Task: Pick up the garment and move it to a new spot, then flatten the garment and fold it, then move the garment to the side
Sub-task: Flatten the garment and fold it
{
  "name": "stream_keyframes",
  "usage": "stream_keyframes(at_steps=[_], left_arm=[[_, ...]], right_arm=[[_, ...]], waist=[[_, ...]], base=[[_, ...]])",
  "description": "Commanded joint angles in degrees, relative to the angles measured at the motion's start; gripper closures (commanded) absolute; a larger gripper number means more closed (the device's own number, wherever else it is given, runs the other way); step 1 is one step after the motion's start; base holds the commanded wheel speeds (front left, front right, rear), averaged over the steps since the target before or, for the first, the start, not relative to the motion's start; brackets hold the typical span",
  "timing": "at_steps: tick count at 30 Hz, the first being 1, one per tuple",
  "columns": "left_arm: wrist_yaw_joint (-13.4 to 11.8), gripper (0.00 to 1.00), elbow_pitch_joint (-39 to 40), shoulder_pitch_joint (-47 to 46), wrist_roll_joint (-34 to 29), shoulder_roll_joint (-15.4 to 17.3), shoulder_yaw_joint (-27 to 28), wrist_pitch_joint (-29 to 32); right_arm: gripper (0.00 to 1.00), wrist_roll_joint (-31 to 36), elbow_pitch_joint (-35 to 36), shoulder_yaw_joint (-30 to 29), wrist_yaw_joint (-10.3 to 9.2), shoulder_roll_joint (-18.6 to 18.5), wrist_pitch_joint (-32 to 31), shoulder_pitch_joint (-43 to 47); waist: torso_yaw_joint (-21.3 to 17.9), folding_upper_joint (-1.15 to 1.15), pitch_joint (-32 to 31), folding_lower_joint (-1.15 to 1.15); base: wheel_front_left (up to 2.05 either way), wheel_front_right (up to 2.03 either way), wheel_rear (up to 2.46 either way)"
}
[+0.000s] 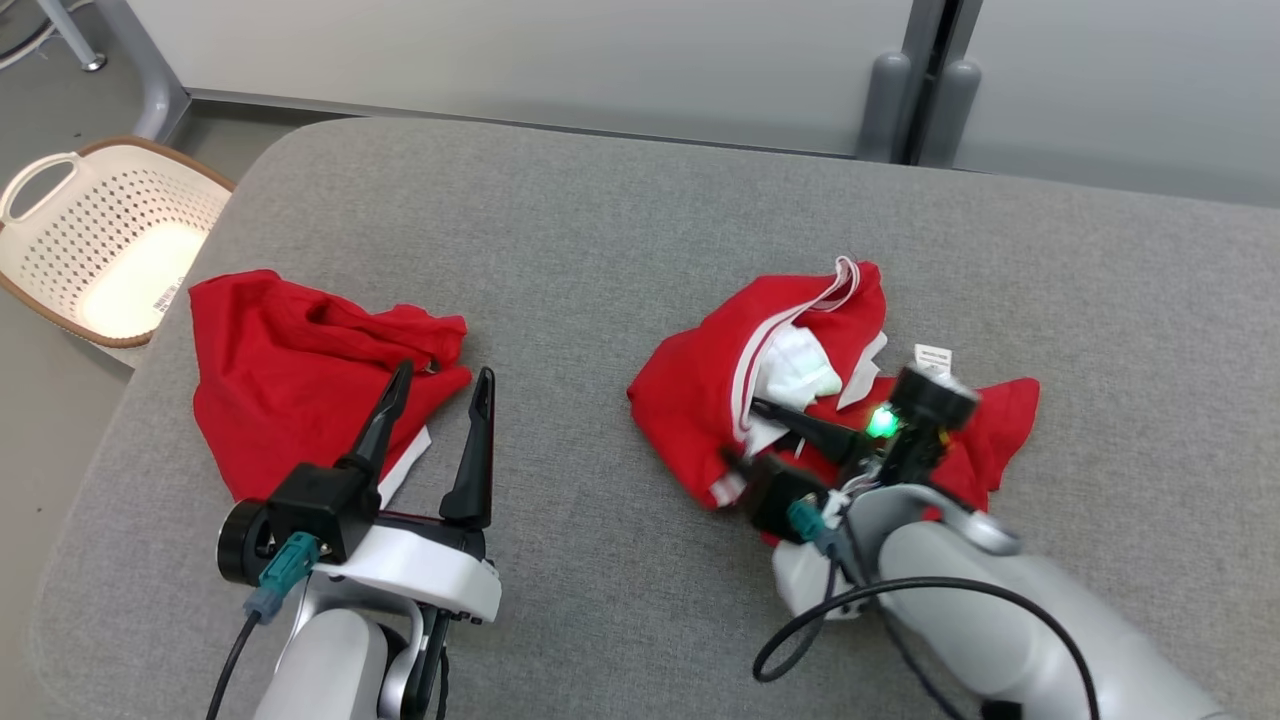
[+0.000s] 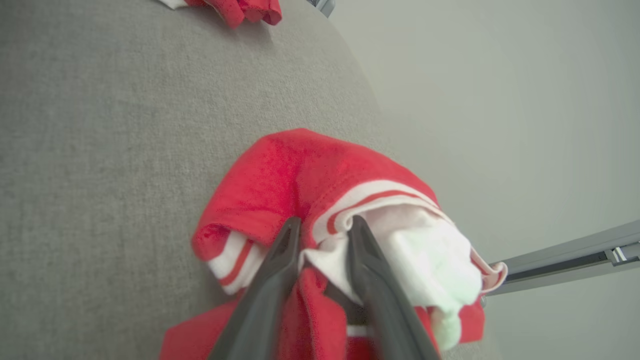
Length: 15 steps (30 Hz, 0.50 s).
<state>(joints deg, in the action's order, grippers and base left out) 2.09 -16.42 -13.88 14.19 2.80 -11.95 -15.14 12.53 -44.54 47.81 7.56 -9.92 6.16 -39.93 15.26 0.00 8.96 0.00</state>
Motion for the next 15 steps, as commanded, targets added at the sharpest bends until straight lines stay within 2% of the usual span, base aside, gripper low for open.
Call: stream_keyframes(at_steps=[1, 7, 11, 15], left_arm=[[-0.2, 0.0, -0.2, 0.1, 0.1, 0.2, 0.0, 0.0], [-0.6, 0.0, -0.8, 1.7, -1.1, 0.2, 0.9, 0.0], [-0.5, 0.0, 0.1, 2.4, -1.7, 0.2, 2.0, 0.0], [-0.4, 0.0, 1.5, 2.5, -2.3, 0.2, 2.9, 0.0]], right_arm=[[0.0, -0.8, -0.9, 0.7, -0.14, 0.9, 1.1, 0.0], [0.0, -4.5, -5.4, 2.7, -0.14, 3.7, 4.5, 0.7], [0.0, -9.1, -3.2, -7.1, -0.13, 3.6, 4.8, 1.9], [0.0, -10.5, 1.3, -15.8, -0.14, 1.4, 5.1, 5.1]], waist=[[0.5, 0.0, -0.3, 0.0], [-0.8, 0.0, -2.4, 0.0], [-3.7, 0.0, -4.1, 0.0], [-6.4, 0.0, -4.9, 0.0]], base=[[0.0, 0.0, 0.0], [0.0, 0.0, 0.0], [0.0, 0.0, 0.0], [0.0, 0.0, 0.0]])
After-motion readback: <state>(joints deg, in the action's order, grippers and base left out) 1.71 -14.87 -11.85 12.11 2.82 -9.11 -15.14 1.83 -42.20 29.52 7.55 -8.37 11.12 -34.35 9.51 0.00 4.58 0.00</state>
